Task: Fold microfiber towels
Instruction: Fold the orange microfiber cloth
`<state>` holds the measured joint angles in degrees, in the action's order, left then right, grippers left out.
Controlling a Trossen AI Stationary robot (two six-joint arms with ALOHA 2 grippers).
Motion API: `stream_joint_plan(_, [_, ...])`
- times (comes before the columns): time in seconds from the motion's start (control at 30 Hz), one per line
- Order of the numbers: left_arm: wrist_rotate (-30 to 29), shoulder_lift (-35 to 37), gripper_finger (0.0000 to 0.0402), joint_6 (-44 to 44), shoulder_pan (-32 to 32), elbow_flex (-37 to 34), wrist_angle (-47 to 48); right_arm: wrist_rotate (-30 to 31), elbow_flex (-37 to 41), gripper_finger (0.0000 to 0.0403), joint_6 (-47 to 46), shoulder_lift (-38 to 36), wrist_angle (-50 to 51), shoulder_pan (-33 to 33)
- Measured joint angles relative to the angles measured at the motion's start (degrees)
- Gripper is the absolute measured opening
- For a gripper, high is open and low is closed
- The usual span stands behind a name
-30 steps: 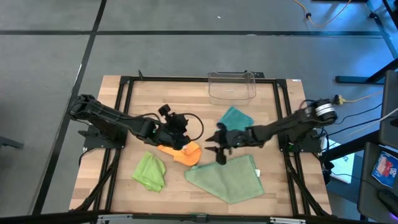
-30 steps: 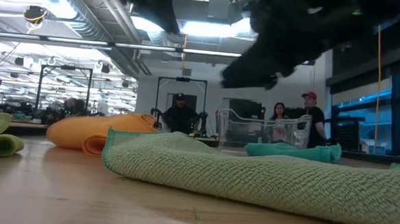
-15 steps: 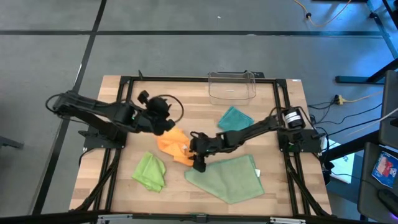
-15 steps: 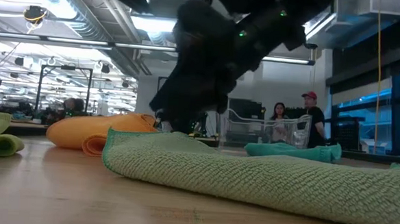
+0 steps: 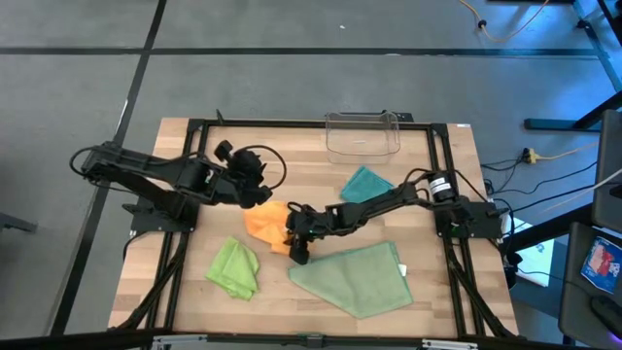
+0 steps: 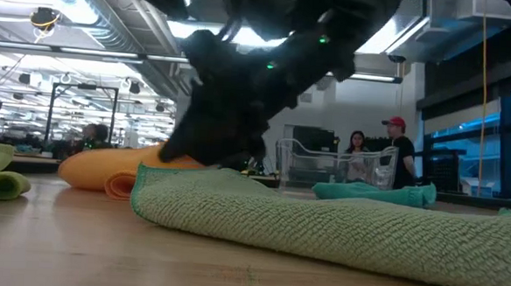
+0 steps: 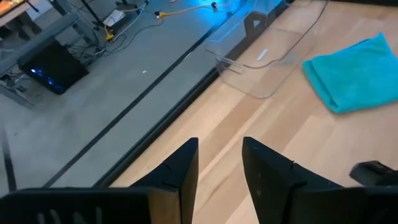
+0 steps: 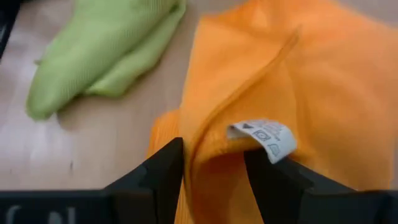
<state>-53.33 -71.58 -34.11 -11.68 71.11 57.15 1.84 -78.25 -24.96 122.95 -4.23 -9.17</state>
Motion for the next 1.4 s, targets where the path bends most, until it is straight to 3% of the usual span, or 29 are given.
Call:
stream_joint_plan(0.23, [0.95, -0.02, 0.0117, 0.0, 0.0, -0.02, 0.21, -0.05, -4.35, 0.0174, 2.75, 1.32, -0.74, 0.42])
stream_joint_plan(0.87, [0.95, -0.01, 0.0117, -0.35, 0.0, -0.02, 0.28, 0.16, -4.4, 0.017, 5.75, 4.55, -8.02, 1.1])
stream_joint_plan(1.03, [0.94, -0.01, 0.0117, -0.38, 0.0, -0.02, 0.27, 0.14, -4.4, 0.0125, 5.94, 4.55, -5.89, 1.1])
stream_joint_plan(1.23, [0.95, -0.01, 0.0117, -0.43, 0.0, -0.02, 0.26, 0.15, -4.4, 0.002, 10.73, 4.55, -3.5, 1.25])
stream_joint_plan(1.4, [0.95, -0.01, 0.0117, -0.45, 0.0, -0.02, 0.24, 3.32, -4.33, 0.0006, 16.54, 0.91, 0.76, 1.27])
